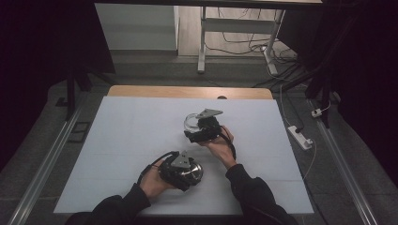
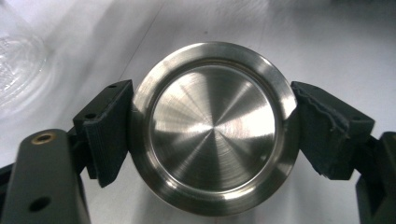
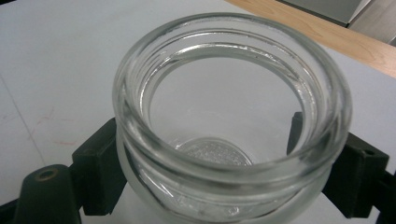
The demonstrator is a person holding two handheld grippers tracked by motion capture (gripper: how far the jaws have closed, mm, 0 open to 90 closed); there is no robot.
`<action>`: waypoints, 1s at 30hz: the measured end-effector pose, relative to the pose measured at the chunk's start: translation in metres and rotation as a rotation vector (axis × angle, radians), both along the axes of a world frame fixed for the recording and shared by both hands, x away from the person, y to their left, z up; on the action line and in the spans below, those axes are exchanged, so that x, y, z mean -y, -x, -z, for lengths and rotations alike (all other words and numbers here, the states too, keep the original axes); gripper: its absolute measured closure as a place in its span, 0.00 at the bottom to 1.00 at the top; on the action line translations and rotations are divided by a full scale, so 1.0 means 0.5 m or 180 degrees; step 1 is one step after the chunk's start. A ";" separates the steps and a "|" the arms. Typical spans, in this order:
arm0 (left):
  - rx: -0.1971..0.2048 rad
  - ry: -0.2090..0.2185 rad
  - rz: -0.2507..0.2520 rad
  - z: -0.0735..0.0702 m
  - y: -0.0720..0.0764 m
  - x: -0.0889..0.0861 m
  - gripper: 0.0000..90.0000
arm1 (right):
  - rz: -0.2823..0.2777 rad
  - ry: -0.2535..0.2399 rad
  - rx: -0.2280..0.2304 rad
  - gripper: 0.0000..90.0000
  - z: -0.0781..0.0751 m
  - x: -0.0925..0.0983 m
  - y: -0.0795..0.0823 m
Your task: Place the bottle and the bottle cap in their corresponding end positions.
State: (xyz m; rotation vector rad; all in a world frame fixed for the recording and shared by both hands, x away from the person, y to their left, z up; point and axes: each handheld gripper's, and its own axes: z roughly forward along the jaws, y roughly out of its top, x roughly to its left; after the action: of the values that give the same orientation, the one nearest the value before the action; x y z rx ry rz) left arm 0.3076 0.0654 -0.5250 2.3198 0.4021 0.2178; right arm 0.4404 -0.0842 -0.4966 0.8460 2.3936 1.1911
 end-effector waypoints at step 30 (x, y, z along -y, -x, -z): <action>-0.0136 -0.0093 -0.0103 0.034 -0.024 0.002 0.20 | 0.0050 0.0020 -0.0096 0.09 0.028 -0.012 -0.023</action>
State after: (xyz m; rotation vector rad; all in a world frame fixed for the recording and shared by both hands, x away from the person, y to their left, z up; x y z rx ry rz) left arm 0.3198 0.0646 -0.5420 2.3511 0.4608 0.1911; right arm 0.4521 -0.0783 -0.5106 0.8854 2.4088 1.1722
